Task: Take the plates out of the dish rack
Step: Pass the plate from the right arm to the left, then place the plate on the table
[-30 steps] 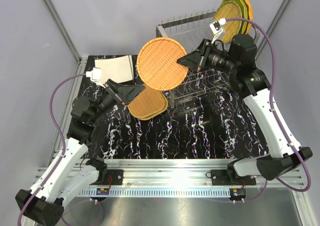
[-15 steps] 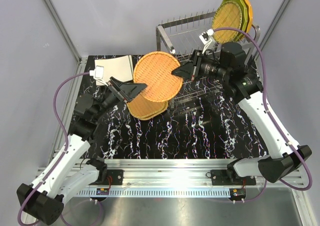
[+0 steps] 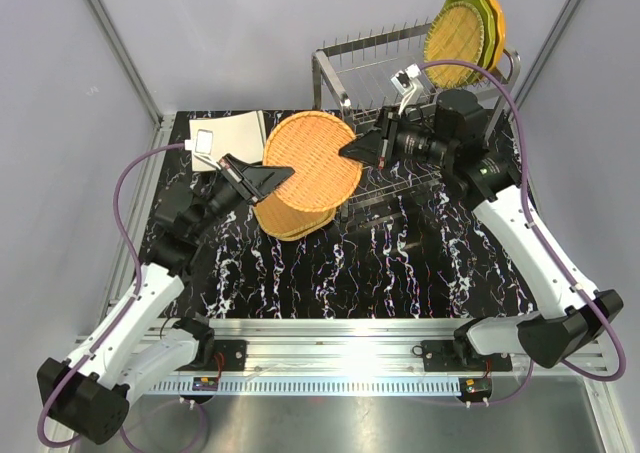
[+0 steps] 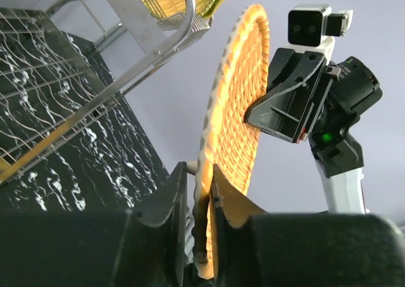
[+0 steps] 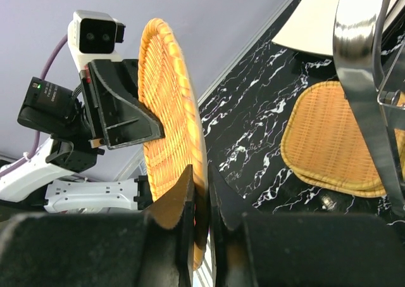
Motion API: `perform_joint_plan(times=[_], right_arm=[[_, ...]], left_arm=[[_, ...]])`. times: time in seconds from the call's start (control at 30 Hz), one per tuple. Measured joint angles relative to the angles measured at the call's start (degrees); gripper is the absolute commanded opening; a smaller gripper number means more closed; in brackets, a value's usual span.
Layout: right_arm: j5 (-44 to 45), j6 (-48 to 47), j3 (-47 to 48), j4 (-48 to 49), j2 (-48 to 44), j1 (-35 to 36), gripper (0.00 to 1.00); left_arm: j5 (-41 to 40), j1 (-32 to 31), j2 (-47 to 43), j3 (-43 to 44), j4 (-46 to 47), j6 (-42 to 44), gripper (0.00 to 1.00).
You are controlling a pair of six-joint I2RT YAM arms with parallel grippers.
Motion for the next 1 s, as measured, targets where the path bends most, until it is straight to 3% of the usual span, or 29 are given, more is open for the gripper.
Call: perform_joint_plan(times=[0.07,0.1,0.13,0.2,0.23,0.27,0.43,0.7,1.0], right_arm=[[0.0,-0.7,-0.3,0.6,-0.3,0.0,0.06],[0.1,-1.0,-0.5,0.7,-0.6,0.0,0.17],[0.1,-1.2,-0.7,0.9,-0.8,0.0,0.39],[0.2,-2.0,-1.3,1.3,-1.1,0.1,0.66],[0.2,-2.9,-1.6,1.5,-1.2,0.2,0.9],[0.3,-3.6,-2.0,1.6,-1.3,0.2,0.99],[0.6,-10.1,-4.0,1.4,-2.3,0.3,1.0],[1.0,-20.8,-6.3,-1.4,-7.4,0.2,1.0],[2.6,-24.7,-8.3,-2.4,-10.1,-2.9,1.0]], left_arm=[[0.0,0.1,0.1,0.0,0.2,-0.3,0.0],[0.2,0.0,0.1,0.0,0.4,-0.2,0.0],[0.3,0.0,0.1,-0.1,0.6,-0.1,0.0],[0.6,0.0,-0.1,-0.7,1.1,-0.2,0.0],[0.7,0.0,-0.3,-1.2,1.2,-0.2,0.0],[0.7,0.0,-0.6,-1.7,1.3,-0.1,0.0],[1.3,1.9,-3.9,-5.4,0.6,0.5,0.0],[4.4,11.9,-10.2,-12.1,-1.4,1.0,0.0],[6.9,16.1,-7.3,-16.2,-7.2,5.5,0.0]])
